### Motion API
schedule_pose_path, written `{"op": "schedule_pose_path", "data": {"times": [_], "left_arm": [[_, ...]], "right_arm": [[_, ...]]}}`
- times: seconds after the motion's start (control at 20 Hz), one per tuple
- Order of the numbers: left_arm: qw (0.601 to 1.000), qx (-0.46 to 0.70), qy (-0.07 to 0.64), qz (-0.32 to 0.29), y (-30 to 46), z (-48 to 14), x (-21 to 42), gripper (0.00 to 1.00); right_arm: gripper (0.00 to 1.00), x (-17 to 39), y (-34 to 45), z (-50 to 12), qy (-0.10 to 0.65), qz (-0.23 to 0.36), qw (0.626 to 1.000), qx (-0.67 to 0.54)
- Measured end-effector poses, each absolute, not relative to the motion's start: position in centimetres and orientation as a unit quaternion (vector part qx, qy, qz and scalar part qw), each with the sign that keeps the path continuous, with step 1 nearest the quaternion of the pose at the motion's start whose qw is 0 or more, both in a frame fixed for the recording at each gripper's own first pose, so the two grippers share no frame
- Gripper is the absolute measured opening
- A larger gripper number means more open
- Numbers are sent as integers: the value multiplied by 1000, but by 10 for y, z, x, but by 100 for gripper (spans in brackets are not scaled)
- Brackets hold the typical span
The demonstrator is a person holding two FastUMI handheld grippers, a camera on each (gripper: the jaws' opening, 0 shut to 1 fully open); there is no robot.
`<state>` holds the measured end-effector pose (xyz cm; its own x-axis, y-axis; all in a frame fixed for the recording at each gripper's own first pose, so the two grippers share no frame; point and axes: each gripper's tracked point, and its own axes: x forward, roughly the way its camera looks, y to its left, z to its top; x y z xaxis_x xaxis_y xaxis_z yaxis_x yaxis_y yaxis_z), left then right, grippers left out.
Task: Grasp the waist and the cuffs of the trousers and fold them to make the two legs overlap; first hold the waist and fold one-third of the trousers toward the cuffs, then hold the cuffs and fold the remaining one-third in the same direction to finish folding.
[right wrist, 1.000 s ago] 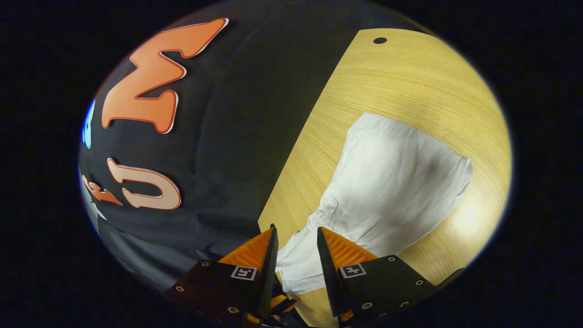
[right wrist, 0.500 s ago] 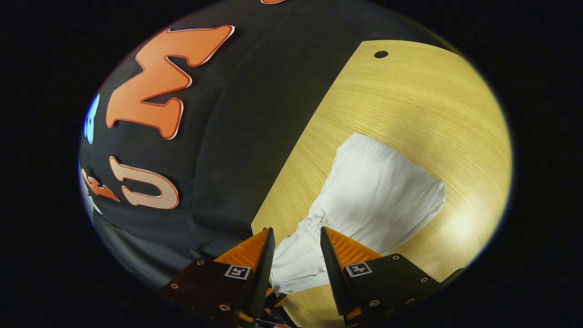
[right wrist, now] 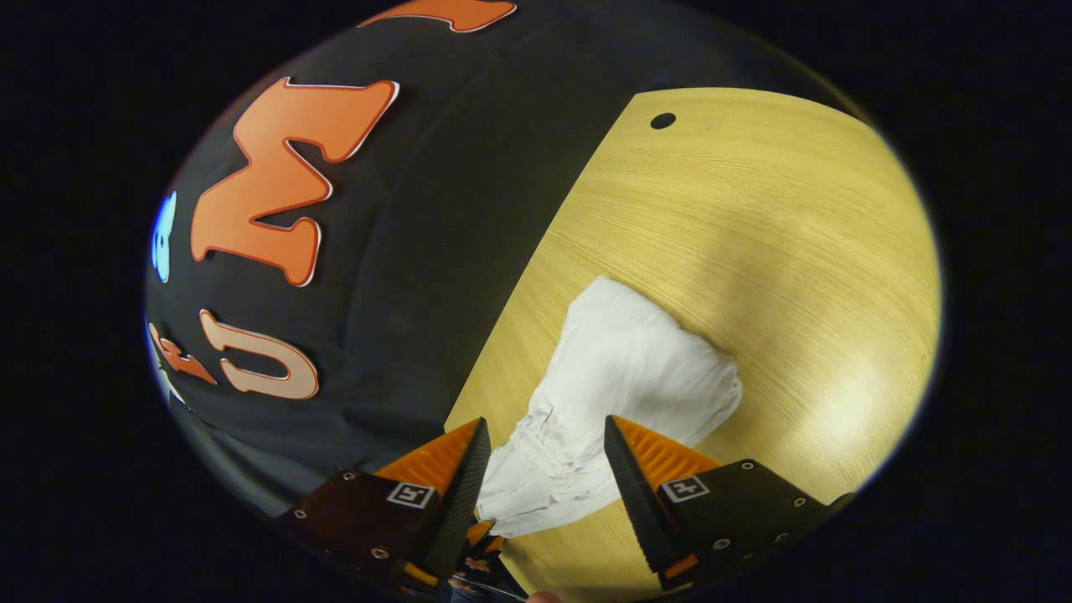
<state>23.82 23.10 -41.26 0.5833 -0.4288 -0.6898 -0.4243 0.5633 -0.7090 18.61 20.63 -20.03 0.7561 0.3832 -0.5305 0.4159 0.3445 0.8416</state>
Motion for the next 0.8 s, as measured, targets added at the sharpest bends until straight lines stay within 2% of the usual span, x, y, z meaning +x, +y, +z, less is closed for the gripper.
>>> {"op": "schedule_pose_path", "data": {"times": [0.05,0.1,0.25,0.35,0.5,0.8], "left_arm": [[760,-475,443,0,234,-408,240,26],[763,-485,426,12,234,-407,242,22],[773,-493,400,4,234,-384,240,11],[788,-483,381,-4,230,-362,241,11],[816,-452,359,-20,215,-326,248,10],[849,-416,322,-46,183,-248,254,11]], "right_arm": [[86,183,199,-201,349,-18,742,572],[91,182,192,-202,346,-24,742,574],[95,182,172,-204,337,-37,747,572],[96,181,166,-209,343,-38,750,564],[97,178,151,-227,362,-51,776,514],[97,184,127,-216,350,-34,800,486]]}}
